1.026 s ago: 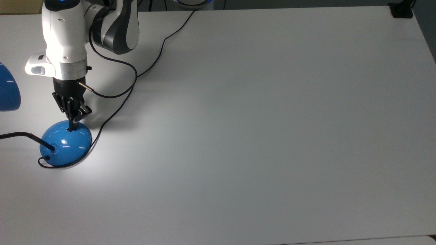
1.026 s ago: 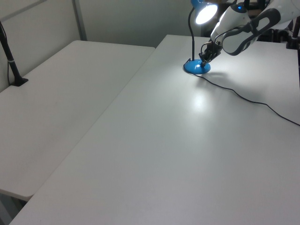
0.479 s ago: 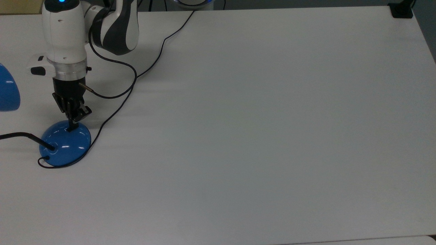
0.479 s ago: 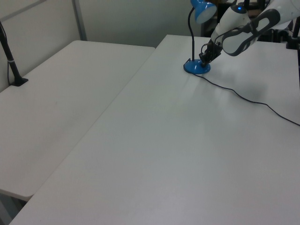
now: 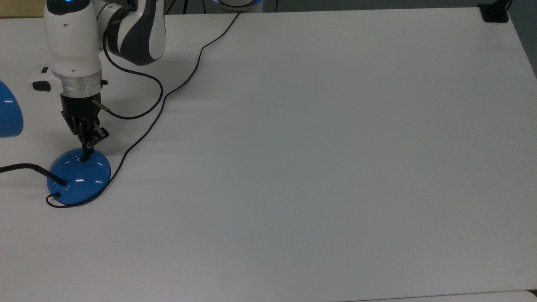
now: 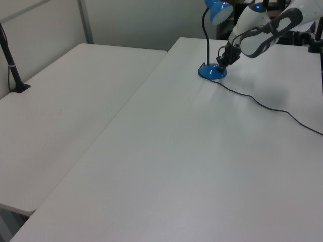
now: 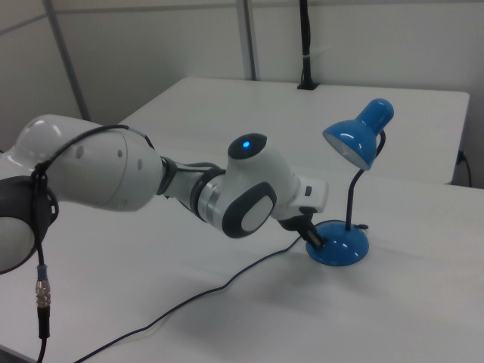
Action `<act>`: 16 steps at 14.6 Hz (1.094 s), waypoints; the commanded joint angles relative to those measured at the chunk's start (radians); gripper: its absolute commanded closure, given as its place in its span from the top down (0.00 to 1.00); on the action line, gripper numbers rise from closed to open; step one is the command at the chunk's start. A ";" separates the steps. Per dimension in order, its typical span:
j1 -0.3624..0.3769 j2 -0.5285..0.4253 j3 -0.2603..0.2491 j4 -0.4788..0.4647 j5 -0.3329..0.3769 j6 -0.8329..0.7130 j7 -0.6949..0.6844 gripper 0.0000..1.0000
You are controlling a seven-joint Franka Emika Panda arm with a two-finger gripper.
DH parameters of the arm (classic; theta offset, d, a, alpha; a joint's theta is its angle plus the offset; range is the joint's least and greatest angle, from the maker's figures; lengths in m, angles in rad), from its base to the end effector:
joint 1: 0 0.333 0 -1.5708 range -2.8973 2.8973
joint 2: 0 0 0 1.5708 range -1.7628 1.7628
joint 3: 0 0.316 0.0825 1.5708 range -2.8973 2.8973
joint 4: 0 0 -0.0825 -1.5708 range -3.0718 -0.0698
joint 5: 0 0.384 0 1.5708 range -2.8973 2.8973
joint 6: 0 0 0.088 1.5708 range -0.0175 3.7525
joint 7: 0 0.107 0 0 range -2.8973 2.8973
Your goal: Turn off the lamp
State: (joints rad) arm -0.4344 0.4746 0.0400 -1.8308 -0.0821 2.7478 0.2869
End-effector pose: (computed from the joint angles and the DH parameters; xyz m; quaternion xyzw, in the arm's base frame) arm 0.6310 -0.2621 0.3214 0.9288 -0.2981 0.2185 0.0270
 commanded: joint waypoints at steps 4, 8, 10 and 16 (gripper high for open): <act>0.077 -0.235 0.118 -0.007 -0.034 -0.435 -0.035 0.00; 0.184 -0.290 0.153 0.149 -0.045 -0.839 -0.164 0.00; 0.212 -0.295 0.153 0.217 -0.036 -0.942 -0.213 0.00; 0.348 -0.385 0.095 0.243 -0.033 -1.079 -0.279 0.08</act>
State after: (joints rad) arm -0.1662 0.1393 0.1986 -1.5830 -0.1177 1.7296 0.0607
